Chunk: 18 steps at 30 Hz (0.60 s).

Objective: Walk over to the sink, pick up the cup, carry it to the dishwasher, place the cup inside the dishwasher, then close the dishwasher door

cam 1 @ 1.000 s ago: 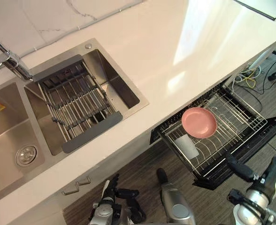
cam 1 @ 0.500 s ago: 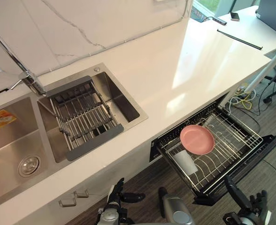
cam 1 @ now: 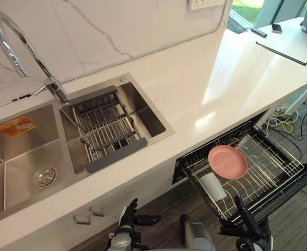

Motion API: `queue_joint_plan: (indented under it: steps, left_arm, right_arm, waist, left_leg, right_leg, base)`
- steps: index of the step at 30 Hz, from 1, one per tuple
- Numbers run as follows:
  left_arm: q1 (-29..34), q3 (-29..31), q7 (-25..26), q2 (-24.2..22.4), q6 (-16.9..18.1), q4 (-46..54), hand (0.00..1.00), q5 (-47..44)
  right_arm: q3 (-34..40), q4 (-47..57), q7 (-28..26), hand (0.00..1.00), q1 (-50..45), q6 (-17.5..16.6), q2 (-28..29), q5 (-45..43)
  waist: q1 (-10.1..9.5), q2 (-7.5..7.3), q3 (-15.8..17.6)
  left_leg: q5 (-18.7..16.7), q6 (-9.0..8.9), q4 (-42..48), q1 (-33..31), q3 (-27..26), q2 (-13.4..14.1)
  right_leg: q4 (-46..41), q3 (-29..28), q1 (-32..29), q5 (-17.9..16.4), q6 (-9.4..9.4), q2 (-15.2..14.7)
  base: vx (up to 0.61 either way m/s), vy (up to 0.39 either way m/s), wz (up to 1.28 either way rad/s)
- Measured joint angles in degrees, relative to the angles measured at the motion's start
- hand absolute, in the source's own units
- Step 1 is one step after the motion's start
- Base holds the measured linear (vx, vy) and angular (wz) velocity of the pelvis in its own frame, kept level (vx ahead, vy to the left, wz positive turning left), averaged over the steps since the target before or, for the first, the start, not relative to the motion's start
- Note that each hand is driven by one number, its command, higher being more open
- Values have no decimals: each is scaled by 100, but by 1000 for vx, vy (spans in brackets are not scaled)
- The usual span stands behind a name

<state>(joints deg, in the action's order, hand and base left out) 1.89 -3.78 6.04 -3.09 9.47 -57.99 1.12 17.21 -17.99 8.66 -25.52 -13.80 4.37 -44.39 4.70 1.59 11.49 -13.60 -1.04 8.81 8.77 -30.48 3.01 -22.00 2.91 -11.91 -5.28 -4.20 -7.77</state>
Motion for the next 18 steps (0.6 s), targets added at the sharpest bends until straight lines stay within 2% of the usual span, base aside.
queue_joint_plan:
  steps: [11, 18]
  left_arm:
    - [32, -9, -68, 157, 15, -106, 100, 4]
    - [27, -17, -141, 349, 37, -128, 100, 10]
  right_arm:
    - [-617, -305, -24, 100, 140, 49, -452, 341]
    - [-886, -655, -169, 100, 875, 267, -853, 794]
  waist:
    - [-44, -46, -210]
    - [-97, -19, -240]
  left_leg:
    - [625, -5, -891, 76, 640, -204]
    - [843, 8, -1031, -96, 1107, -184]
  right_leg:
    - [210, 568, 117, -3, 18, -193]
    - [389, 1012, 216, 35, 44, -261]
  base:
    - [-3, -30, 29]
    - [4, -50, 34]
